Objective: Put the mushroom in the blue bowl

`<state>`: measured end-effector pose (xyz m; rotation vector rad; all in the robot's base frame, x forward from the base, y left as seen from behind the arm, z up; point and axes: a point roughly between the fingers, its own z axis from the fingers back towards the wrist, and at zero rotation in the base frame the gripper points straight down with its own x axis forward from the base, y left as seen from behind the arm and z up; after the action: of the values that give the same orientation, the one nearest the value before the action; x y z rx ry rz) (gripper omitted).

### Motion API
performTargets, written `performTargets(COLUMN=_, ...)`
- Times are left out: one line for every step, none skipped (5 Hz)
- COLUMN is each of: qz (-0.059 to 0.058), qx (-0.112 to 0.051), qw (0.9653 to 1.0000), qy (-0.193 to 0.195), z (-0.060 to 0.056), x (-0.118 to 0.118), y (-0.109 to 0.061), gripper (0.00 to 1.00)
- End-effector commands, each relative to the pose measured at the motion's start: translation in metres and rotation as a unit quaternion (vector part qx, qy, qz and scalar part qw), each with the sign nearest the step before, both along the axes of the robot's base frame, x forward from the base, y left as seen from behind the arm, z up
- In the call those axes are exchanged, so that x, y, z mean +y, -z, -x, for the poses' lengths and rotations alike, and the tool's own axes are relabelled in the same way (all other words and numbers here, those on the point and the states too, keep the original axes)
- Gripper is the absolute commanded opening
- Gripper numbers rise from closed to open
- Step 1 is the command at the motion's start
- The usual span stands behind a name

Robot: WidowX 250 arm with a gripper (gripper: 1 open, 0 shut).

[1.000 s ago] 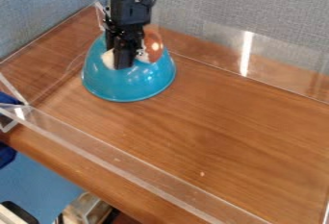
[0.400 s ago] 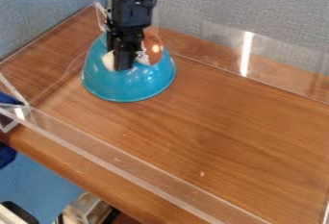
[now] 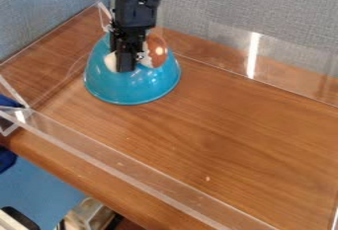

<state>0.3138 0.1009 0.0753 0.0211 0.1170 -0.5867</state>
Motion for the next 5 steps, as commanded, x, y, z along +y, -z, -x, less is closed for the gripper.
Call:
performTargets(qz=-0.002, qx=-0.017, qw=0.9997, qy=0.017, z=-0.014, x=-0.012, y=0.010, gripper=0.00)
performTargets(qz=-0.001, qx=-0.014, qw=0.9998, qy=0.013, z=-0.022, x=-0.021, y=0.014, gripper=0.00)
performTargets(qz=-0.008, qx=-0.021, qw=0.9997, qy=0.004, z=-0.028, x=-0.025, y=0.005, gripper=0.00)
performTargets(qz=-0.012, qx=-0.026, qw=0.9995, qy=-0.010, z=-0.027, x=-0.032, y=-0.021, gripper=0.00)
performTargets(qz=-0.017, qx=-0.035, qw=0.9992, qy=-0.007, z=-0.026, x=-0.034, y=-0.034, gripper=0.00)
